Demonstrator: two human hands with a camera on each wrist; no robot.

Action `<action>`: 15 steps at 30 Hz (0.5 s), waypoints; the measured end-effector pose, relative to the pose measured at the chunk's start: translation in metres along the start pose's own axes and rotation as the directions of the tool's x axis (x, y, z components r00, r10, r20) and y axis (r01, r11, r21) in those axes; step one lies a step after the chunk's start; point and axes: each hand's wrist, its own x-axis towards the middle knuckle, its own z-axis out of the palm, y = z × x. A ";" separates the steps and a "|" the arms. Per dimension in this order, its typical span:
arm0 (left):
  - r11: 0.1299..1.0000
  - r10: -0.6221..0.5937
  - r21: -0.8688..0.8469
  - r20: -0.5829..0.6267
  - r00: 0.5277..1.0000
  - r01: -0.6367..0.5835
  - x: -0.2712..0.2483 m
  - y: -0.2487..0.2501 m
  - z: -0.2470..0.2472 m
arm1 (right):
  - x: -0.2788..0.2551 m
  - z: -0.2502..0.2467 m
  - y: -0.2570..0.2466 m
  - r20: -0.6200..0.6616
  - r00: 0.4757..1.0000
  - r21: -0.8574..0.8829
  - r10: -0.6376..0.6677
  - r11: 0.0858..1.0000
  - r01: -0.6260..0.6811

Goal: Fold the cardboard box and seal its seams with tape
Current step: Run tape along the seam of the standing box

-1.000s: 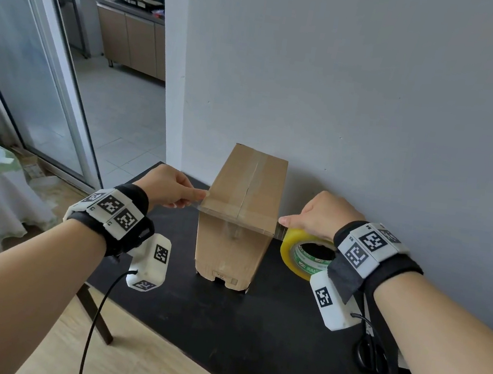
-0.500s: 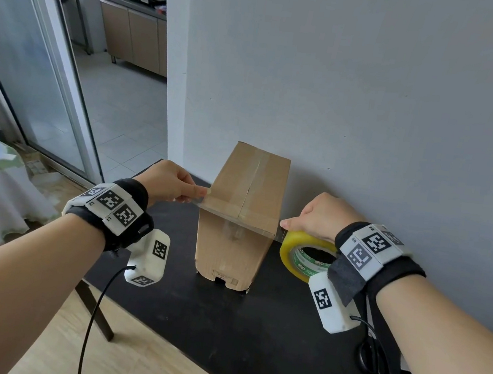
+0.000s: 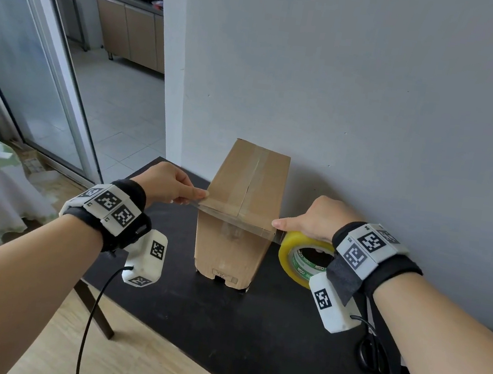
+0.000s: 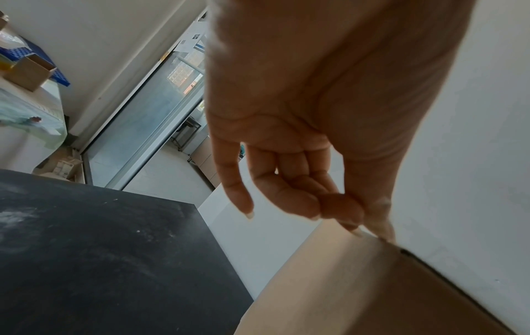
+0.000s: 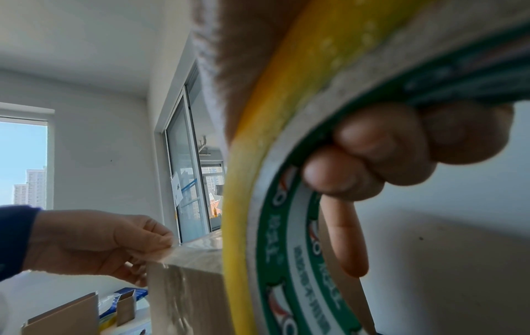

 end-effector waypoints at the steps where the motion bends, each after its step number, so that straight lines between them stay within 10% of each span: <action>1: 1.000 -0.003 0.003 0.009 1.000 0.003 0.001 0.000 0.000 | -0.001 0.000 -0.001 0.008 1.000 -0.002 0.000 1.000 0.000; 15: 0.986 0.025 0.167 -0.025 0.999 -0.020 -0.010 0.043 0.018 | -0.004 -0.003 -0.010 0.056 0.998 -0.055 0.024 0.998 -0.021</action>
